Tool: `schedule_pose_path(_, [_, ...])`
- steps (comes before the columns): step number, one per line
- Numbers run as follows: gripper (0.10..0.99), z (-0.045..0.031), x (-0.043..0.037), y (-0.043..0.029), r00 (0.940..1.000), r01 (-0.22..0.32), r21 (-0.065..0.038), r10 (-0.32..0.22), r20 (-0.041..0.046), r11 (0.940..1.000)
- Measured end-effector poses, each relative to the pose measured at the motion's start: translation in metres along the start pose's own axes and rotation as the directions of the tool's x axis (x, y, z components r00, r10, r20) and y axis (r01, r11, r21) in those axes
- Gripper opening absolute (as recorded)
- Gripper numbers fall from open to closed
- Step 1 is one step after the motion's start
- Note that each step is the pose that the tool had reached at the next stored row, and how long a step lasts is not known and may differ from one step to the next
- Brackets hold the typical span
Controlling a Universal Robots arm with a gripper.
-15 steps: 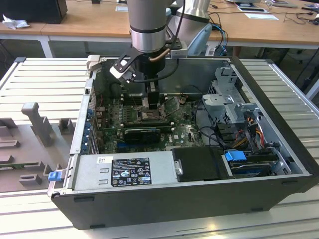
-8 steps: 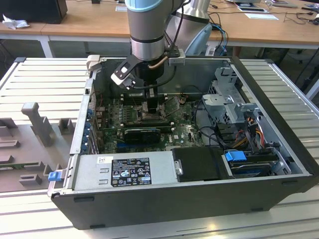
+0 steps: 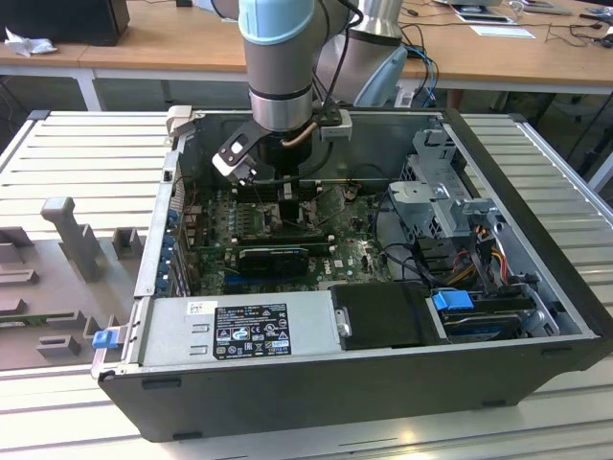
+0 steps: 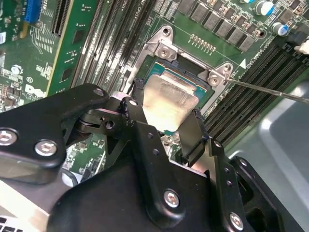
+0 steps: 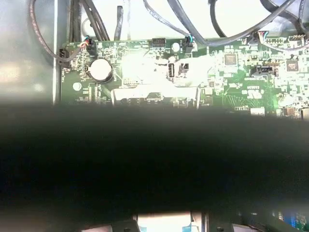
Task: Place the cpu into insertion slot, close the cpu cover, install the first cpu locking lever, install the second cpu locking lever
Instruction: 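Place the cpu into insertion slot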
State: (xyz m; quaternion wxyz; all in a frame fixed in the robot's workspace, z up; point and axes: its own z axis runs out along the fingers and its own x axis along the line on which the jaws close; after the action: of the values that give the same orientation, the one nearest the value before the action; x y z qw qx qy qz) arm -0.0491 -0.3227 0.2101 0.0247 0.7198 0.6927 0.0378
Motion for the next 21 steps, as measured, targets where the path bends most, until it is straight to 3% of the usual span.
schedule_pose_path(14, [0.529, 0.009, 0.0015, 0.0019, 1.0, 0.001, 0.004, -0.001, -0.0005, 1.0])
schedule_pose_path(16, [0.545, 0.0093, 0.0015, 0.0019, 1.0, 0.002, 0.004, -0.002, -0.0006, 1.0])
schedule_pose_path(17, [0.608, 0.0094, 0.0018, 0.0019, 1.0, 0.001, 0.004, -0.001, -0.0007, 1.0])
schedule_pose_path(21, [0.608, 0.0098, 0.0058, 0.0022, 1.0, 0.003, 0.004, -0.003, -0.0007, 1.0])
